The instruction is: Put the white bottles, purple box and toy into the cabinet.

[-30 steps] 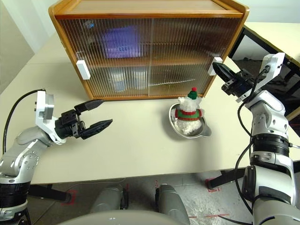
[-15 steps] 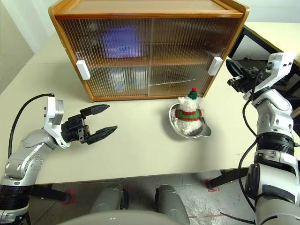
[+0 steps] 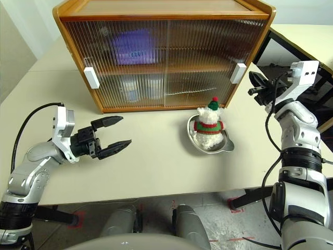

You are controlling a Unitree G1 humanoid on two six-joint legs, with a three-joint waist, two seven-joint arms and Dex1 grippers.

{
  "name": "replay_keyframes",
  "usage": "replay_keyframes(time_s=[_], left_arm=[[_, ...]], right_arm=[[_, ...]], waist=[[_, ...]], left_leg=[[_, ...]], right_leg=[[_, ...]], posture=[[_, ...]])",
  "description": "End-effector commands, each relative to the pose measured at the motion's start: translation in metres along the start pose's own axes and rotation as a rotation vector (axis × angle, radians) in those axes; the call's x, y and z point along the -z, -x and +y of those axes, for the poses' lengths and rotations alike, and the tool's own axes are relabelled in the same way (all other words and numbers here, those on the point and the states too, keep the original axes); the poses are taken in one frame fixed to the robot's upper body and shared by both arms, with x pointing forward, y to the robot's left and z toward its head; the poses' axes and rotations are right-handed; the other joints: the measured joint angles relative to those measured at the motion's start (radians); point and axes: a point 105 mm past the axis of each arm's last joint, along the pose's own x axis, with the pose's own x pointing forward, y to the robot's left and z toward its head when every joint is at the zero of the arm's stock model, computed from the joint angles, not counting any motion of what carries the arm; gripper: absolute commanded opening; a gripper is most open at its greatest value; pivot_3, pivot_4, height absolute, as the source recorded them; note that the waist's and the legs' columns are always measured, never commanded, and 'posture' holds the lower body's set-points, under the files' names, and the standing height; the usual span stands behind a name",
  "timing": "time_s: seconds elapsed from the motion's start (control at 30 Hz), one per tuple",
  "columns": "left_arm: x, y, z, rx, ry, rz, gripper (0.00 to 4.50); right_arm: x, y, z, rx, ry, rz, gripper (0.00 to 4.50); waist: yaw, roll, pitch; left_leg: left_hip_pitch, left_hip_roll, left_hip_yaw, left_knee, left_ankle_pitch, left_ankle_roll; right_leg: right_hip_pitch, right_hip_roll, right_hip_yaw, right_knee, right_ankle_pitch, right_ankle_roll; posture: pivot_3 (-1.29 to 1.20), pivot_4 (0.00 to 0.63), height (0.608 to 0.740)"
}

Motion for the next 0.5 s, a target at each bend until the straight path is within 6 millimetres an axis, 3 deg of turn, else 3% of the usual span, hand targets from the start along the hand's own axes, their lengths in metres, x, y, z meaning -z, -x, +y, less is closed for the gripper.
replay_keyframes(time_s=[0.03, 0.5], left_arm=[[0.004, -0.002, -0.002, 0.002, 0.009, 0.01, 4.5], [0.004, -0.004, -0.002, -0.001, 0.0, 0.012, 4.5]], right_arm=[[-0.001, -0.003, 0.006, -0.025, -0.003, 0.001, 0.04], [-0.003, -0.017, 0.028, -0.11, -0.031, -0.003, 0.04]], waist=[[-0.001, 0.0, 0.0], [-0.005, 0.0, 0.0]], left_leg=[[0.0, 0.0, 0.0, 0.0, 0.0, 0.0], [0.0, 0.0, 0.0, 0.0, 0.0, 0.0]], right_leg=[[0.0, 0.0, 0.0, 0.0, 0.0, 0.0], [0.0, 0.0, 0.0, 0.0, 0.0, 0.0]], posture=[[0.2, 0.0, 0.74], [0.21, 0.0, 0.74]])
